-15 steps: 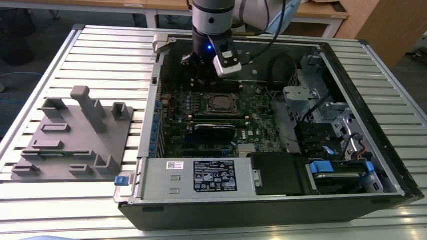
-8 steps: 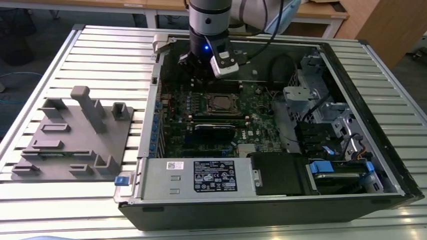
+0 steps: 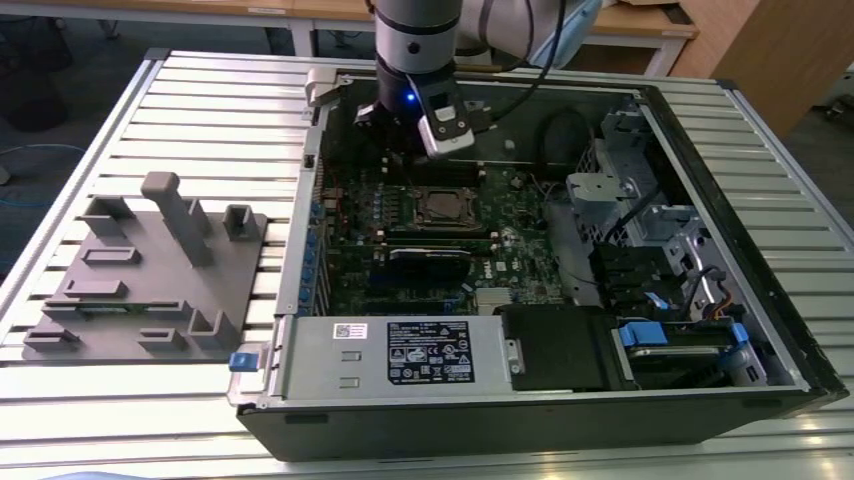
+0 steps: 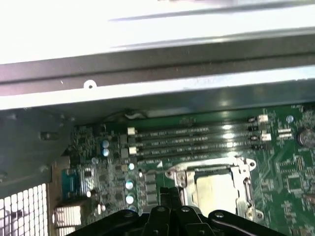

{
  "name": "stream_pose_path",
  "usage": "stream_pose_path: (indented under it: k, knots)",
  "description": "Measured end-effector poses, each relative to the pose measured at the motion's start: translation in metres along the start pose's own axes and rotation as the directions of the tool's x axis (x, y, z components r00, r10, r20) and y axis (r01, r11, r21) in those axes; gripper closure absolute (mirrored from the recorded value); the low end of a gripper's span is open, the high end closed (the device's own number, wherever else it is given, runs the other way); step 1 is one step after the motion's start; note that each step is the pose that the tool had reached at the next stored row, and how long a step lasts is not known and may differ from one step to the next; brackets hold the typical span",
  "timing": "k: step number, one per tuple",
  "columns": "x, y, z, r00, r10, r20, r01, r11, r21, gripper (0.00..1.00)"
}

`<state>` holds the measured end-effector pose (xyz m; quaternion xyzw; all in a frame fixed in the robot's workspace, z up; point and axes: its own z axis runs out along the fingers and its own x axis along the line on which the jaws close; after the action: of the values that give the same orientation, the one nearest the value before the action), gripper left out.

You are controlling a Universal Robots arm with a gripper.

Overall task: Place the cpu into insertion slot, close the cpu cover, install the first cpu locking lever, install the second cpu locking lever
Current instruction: 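Install the first cpu locking lever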

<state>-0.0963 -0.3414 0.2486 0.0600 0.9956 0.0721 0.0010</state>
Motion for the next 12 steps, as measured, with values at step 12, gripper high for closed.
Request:
stream_pose_path:
  k: [12]
  knots:
    - [0.0084,-0.0021,-0.0003,1.0,-0.003,0.0023,0.003,0.9994,-0.0355,0.9]
